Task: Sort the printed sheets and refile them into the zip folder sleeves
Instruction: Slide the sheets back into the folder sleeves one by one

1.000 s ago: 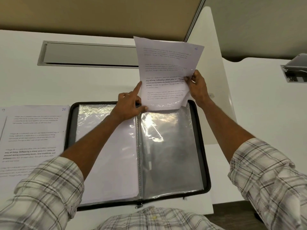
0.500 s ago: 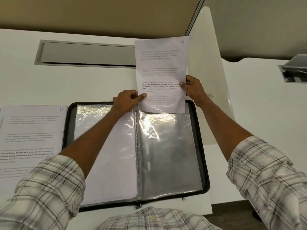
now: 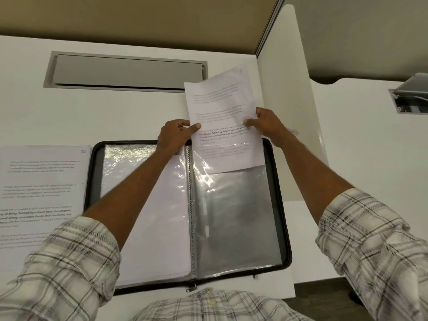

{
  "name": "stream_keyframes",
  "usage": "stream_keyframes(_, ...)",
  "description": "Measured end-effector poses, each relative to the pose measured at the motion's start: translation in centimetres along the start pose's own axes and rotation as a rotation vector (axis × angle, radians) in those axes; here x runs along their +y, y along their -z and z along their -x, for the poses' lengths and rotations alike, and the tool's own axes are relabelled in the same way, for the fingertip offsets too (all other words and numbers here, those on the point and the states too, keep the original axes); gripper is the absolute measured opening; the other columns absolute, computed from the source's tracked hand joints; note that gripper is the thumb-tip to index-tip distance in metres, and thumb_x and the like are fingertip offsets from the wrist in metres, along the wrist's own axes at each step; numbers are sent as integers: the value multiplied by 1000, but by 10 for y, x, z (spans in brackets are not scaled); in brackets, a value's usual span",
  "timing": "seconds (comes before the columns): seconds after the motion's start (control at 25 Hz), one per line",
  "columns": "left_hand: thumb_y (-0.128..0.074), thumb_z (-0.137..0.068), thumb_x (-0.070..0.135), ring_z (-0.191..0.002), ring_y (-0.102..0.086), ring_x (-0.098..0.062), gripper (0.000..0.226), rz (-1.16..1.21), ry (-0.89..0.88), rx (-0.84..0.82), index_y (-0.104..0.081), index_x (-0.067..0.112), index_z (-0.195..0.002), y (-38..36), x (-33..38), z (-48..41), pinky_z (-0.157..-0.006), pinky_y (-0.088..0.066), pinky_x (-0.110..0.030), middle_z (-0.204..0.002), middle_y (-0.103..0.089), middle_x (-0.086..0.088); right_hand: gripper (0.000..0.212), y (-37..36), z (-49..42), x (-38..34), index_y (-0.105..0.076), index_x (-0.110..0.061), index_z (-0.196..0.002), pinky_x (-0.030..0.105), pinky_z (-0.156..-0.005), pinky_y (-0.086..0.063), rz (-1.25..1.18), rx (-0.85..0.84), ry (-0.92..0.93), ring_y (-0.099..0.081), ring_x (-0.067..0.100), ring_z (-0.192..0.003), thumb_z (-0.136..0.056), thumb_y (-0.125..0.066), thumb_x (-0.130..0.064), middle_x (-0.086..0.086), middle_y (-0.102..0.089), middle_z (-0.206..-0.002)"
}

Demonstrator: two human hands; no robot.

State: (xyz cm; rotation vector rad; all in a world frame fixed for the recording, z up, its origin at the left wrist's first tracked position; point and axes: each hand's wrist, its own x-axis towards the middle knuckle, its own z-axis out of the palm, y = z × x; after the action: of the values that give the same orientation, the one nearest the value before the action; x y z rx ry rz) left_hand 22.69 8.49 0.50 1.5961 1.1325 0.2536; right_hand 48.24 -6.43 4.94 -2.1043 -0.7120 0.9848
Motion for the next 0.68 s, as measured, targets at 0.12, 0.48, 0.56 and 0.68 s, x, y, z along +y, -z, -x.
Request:
stream_keyframes(0.12, -85, -85, 29, -91, -78, -22, 35, 119, 20, -10, -74, 12, -114, 5, -3, -7, -90, -62, -48, -99, -79, -6, 28, 1, 2, -2, -72, -7, -114, 34, -84, -58, 64, -85, -82, -69, 27, -102, -86, -73, -10, 8, -72, -114)
stream_keyframes(0.48, -81, -88, 11, -96, -75, -20, 45, 269, 37, -70, -62, 10, -128, 8, 21, -15, -75, -62, -26, -109, -75, -9, 16, 7, -12, 2, -70, -6, -100, 54, -92, -59, -13, 47, -91, -72, 34, -103, -89, -78, -14, 17, -74, -110)
stream_keyframes(0.56, -80, -87, 6, -100, -76, -26, 43, 235, 40, -71, -64, 9, -127, 4, 20, -20, -85, -63, -36, -109, -76, -13, 23, 9, -13, 5, -69, -5, -103, 52, -90, -60, 1, 94, -119, -72, 32, -100, -86, -79, -16, 13, -74, -109)
stream_keyframes(0.68, -83, -84, 4, -98, -76, -25, 44, 125, 23, -172, -68, 10, -124, 2, 12, -20, -95, -60, -42, -105, -78, -12, 31, 10, -11, -2, -65, -11, -118, 37, -91, -56, 116, 272, -39, -68, 24, -94, -90, -76, -19, 8, -73, -112)
